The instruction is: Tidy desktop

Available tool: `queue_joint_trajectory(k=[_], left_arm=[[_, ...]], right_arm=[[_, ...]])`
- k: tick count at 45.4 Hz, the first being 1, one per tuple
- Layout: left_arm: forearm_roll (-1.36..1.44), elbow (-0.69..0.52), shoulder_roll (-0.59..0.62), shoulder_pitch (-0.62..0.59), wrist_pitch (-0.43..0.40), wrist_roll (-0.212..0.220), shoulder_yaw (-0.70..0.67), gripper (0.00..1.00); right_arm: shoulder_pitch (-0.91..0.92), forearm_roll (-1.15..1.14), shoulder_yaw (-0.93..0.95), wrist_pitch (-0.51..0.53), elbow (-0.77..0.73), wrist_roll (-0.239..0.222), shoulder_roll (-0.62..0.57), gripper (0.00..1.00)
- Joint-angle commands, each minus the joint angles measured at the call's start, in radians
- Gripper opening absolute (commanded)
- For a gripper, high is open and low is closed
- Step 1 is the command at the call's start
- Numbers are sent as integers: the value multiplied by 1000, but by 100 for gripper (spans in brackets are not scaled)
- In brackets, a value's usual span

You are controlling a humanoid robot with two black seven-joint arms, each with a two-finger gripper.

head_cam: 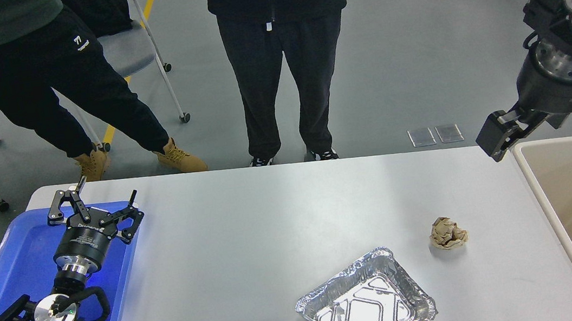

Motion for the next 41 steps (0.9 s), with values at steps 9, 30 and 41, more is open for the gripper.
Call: queue_joint_trajectory(k=[9, 30, 41], left_arm=[[0, 0, 0, 0, 0, 0, -1, 100], [0, 0, 0, 2, 0, 0, -2, 100], [0, 0, 0, 2, 0, 1, -2, 100]], right_arm=[[-142, 172, -7, 43, -47, -6, 35, 100], [-214, 254, -61, 3, -102, -22, 21, 100], [-202, 281, -109, 3, -98, -22, -2, 100]])
